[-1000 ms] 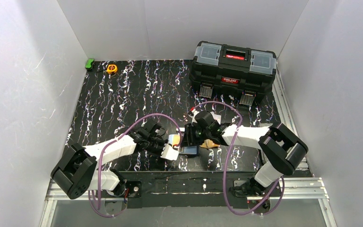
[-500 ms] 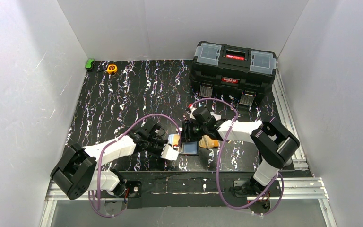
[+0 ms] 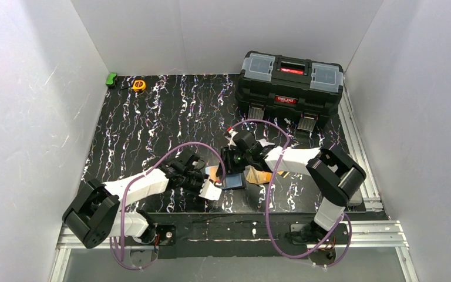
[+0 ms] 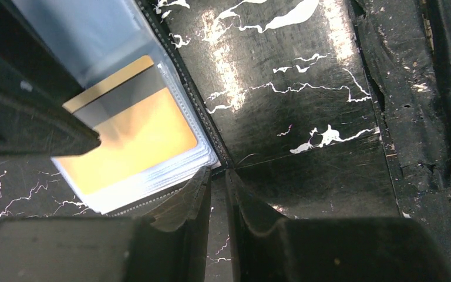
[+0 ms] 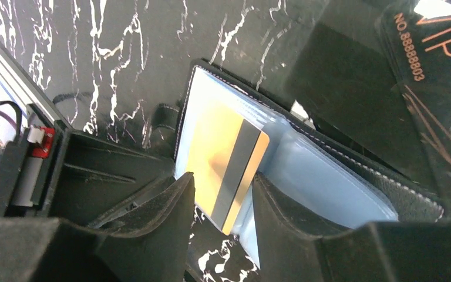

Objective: Put the credit cards into the card holder
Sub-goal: Insert the credit card into the card holder, then close the card holder at the center of the board.

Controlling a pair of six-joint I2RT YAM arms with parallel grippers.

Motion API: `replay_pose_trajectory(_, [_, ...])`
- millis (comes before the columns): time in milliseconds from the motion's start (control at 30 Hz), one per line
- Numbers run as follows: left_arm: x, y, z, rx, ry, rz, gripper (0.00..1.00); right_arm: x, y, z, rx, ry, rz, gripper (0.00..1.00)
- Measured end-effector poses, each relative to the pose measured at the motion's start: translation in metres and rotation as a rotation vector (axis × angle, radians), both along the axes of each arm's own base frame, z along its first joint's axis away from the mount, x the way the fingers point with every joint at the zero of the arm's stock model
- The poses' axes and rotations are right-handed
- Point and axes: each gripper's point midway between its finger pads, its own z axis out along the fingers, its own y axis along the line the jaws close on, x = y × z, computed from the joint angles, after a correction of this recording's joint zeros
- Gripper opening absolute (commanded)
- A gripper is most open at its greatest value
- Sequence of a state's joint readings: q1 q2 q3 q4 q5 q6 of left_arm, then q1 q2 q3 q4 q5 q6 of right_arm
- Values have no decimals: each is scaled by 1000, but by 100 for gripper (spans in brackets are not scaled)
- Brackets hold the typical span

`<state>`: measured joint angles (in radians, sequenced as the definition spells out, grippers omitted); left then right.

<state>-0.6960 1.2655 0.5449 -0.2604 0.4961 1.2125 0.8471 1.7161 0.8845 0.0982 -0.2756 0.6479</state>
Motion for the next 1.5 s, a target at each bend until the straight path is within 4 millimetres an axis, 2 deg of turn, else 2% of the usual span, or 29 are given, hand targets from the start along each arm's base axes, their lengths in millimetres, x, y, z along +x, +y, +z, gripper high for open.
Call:
replay_pose_trajectory(200, [-2,0,0,0,6,-5,15,2,11,6,5,-19,10,50])
replay_pose_trajectory(300, [-5,3,0,11,17,1,20,-1,10,3,-8,-9,16,55])
replay_pose_trajectory(400, [-8,9,3,32,39,26,26,-4,6,0,-31,1,14,64])
replay_pose_trajectory(500, [-8,12,15,34,44,60,35,-4,2,0,-48,0,8,76])
replay_pose_trajectory(533, [-7,12,21,30,41,74,37,-4,1,2,-48,-2,5,81])
replay_pose_trajectory(567, [-6,13,28,29,36,85,38,-4,0,6,-48,-11,2,93])
replay_pose_trajectory(600, [-4,13,35,28,30,96,39,-4,-2,11,-46,-17,0,98])
replay_pose_trajectory(700, [3,18,54,33,15,151,44,-3,-7,29,-31,-53,-5,98])
replay_pose_trajectory(833, [13,29,71,49,33,273,53,-2,-16,52,-13,-80,-28,98])
replay_pose_trajectory(900, [20,31,80,41,47,349,64,-1,-22,58,14,-65,-54,98])
replay_pose_trajectory(933, [24,32,85,34,52,389,74,-2,-27,60,38,-46,-74,98])
replay_pose_trajectory(1033, [35,30,95,6,67,492,91,-1,-54,54,83,29,-165,98])
replay_pose_trajectory(1100, [40,28,94,-7,81,543,98,-2,-68,47,79,67,-214,98])
replay_pose_trajectory(1133, [42,26,93,-13,89,566,98,-5,-72,46,67,80,-222,98])
replay_pose_trajectory(1333, [42,22,72,-18,164,649,98,-23,-85,62,24,36,-227,98])
replay_pose_trajectory(1500, [34,17,50,19,251,646,93,-24,-96,65,-9,7,-255,98])
